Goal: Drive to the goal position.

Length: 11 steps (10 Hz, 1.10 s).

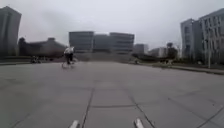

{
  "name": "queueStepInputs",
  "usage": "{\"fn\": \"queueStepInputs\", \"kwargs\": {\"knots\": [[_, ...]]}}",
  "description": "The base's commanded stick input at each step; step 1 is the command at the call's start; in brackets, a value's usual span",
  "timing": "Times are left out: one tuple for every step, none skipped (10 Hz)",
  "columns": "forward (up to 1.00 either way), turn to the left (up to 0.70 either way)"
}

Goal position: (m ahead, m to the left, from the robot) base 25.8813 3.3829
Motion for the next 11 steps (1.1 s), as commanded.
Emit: {"fn": "queueStepInputs", "kwargs": {"knots": [[1.0, 0.0], [1.0, -0.02], [1.0, -0.16], [1.0, -0.29], [1.0, -0.15], [1.0, 0.0], [1.0, 0.0], [1.0, 0.0], [1.0, 0.0], [1.0, 0.0], [1.0, -0.11]]}}
